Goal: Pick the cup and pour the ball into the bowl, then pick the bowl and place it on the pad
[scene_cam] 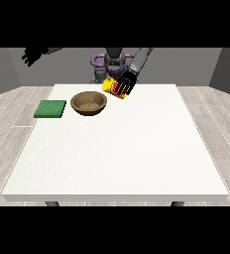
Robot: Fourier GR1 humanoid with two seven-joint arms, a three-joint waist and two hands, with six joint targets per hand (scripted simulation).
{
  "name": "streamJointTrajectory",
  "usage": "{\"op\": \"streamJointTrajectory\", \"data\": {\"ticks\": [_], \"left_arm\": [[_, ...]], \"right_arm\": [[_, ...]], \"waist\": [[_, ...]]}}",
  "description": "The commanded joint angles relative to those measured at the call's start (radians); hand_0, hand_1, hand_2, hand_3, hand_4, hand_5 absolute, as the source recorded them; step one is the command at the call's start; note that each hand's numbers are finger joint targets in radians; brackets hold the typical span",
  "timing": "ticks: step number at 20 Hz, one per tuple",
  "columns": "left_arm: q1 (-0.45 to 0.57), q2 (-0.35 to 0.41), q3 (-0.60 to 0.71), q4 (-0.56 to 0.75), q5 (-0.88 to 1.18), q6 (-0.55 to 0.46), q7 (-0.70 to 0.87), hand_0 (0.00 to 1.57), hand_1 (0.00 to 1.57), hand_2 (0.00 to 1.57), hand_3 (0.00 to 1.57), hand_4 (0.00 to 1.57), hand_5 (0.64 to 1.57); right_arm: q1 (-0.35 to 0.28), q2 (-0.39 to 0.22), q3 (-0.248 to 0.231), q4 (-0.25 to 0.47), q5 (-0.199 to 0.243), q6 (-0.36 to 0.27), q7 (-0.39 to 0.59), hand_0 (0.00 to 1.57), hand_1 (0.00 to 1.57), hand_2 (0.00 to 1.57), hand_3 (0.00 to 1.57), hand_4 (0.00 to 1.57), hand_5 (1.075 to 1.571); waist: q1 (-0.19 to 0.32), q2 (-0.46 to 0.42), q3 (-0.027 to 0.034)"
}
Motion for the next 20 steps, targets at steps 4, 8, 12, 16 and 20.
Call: {"op": "streamJointTrajectory", "data": {"ticks": [4, 8, 12, 16, 20], "left_arm": [[-0.103, -0.057, -0.202, 0.028, -0.209, -0.11, 0.302, 1.36, 1.36, 1.57, 1.57, 1.47, 1.529], [-0.199, -0.058, -0.268, 0.062, -0.32, -0.207, 0.437, 1.35, 1.35, 1.57, 1.57, 1.36, 1.563], [-0.246, -0.059, -0.355, 0.117, -0.454, -0.261, 0.525, 1.47, 1.47, 1.57, 1.57, 1.1, 1.57], [-0.271, -0.059, -0.45, 0.023, -0.483, -0.444, 0.605, 0.73, 0.73, 1.57, 1.57, 1.01, 1.57], [-0.23, -0.059, -0.539, -0.12, -0.478, -0.613, 0.63, 0.25, 0.25, 1.23, 1.56, 1.08, 1.57]], "right_arm": [[-0.023, -0.035, -0.022, 0.144, -0.001, 0.055, -0.031, 0.0, 0.0, 0.0, 0.0, 0.69, 1.558], [-0.037, -0.035, -0.009, 0.158, 0.01, 0.047, -0.015, 0.0, 0.0, 0.0, 0.13, 0.69, 1.554], [-0.066, -0.02, 0.004, 0.144, 0.009, 0.031, -0.004, 0.0, 0.0, 0.0, 0.25, 0.7, 1.556], [-0.108, -0.017, 0.016, 0.198, 0.022, 0.042, -0.024, 0.0, 0.0, 0.0, 0.3, 0.7, 1.555], [-0.119, 0.009, 0.039, 0.233, 0.055, 0.024, -0.049, 0.0, 0.0, 0.0, 0.32, 0.69, 1.553]], "waist": [[0.029, -0.048, -0.0013], [0.014, -0.068, -0.0018], [0.001, -0.073, -0.0025], [-0.037, -0.056, -0.0024], [-0.044, -0.079, -0.0026]]}}
